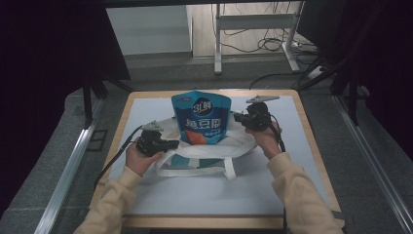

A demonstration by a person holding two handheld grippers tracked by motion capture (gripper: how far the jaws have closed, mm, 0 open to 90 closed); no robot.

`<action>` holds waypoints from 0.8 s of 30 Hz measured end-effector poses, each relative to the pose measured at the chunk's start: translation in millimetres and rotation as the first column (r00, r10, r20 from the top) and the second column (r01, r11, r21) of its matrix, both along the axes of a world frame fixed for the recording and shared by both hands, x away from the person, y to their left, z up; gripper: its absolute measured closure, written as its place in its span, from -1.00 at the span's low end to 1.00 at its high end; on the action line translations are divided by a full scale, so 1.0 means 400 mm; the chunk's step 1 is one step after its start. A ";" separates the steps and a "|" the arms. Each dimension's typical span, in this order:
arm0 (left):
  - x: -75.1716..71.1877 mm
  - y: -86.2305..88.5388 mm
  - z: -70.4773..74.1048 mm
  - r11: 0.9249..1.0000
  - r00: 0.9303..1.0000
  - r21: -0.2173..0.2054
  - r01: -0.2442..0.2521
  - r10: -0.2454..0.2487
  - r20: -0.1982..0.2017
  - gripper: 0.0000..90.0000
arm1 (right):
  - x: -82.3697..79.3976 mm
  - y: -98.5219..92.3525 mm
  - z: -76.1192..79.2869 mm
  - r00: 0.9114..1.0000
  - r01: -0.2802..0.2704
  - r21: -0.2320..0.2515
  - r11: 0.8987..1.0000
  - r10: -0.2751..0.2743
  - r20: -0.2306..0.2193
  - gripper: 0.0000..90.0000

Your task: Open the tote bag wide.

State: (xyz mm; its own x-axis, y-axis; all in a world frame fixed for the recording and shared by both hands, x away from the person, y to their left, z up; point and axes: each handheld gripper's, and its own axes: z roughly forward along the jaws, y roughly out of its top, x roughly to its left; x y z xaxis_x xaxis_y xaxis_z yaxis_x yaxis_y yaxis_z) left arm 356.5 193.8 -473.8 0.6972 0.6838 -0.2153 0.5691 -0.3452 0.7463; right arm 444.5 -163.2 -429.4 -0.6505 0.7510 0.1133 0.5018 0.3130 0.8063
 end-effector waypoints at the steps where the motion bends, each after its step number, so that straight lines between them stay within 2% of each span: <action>1: -0.001 0.001 -0.002 1.000 1.000 -0.001 0.001 -0.001 -0.001 1.00 | 0.005 -0.001 -0.002 1.000 0.005 0.002 1.000 -0.005 -0.004 0.98; 13: 0.000 0.007 -0.023 1.000 1.000 0.002 0.012 -0.012 -0.020 1.00 | 0.073 -0.003 -0.035 0.998 0.019 -0.001 1.000 -0.019 -0.058 0.98; 16: 0.000 0.007 -0.027 1.000 1.000 0.004 0.012 -0.012 -0.021 1.00 | 0.080 -0.007 -0.046 0.997 0.021 0.014 1.000 -0.020 -0.073 0.98; 24: -0.001 0.008 -0.027 1.000 1.000 -0.003 0.007 -0.007 -0.018 1.00 | 0.078 -0.009 -0.043 0.998 0.012 0.018 1.000 -0.011 -0.060 0.98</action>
